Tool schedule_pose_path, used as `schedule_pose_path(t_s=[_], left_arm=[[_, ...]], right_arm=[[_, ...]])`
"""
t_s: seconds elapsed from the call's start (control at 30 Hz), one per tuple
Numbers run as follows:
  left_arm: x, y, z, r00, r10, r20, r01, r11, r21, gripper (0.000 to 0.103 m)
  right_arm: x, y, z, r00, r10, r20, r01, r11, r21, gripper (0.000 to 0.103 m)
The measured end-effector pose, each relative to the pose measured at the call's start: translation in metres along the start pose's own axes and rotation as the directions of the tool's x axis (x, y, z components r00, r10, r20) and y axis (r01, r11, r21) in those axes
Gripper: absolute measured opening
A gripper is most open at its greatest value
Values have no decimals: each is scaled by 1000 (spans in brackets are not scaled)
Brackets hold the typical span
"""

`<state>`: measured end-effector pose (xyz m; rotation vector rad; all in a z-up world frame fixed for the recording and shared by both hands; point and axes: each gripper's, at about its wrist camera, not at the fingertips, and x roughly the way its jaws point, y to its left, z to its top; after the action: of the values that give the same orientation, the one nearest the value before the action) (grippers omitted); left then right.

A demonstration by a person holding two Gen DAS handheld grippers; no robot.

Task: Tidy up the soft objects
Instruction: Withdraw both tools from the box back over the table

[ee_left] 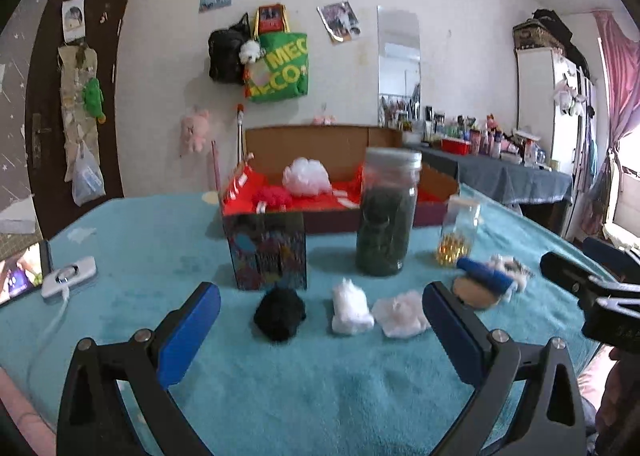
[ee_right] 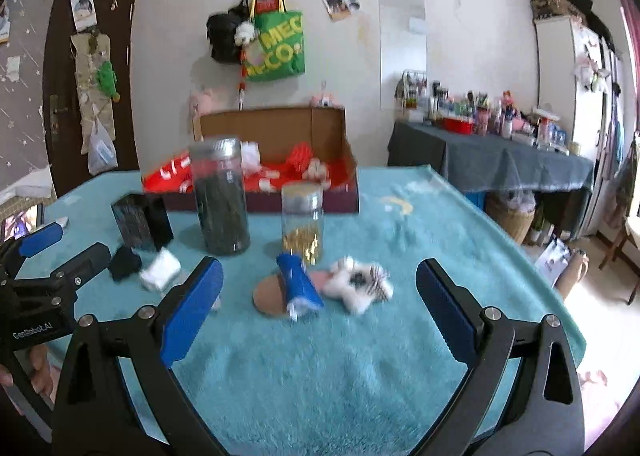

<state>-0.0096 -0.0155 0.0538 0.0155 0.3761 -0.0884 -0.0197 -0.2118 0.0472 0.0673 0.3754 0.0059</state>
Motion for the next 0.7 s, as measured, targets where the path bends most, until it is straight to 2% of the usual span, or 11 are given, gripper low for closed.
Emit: schedule_pose_path(t_s=[0.3,0.7], left_arm=[[16,2,-15,996,-16,-91,15,1000,-12,103],[30,12,-18,987,-9,-161,4,999,-34,103]], right_arm=[[20,-5,-21,995,12,-98,-9,999,32,99],[33,-2,-24,990,17,-139,-14,1000,27,99]])
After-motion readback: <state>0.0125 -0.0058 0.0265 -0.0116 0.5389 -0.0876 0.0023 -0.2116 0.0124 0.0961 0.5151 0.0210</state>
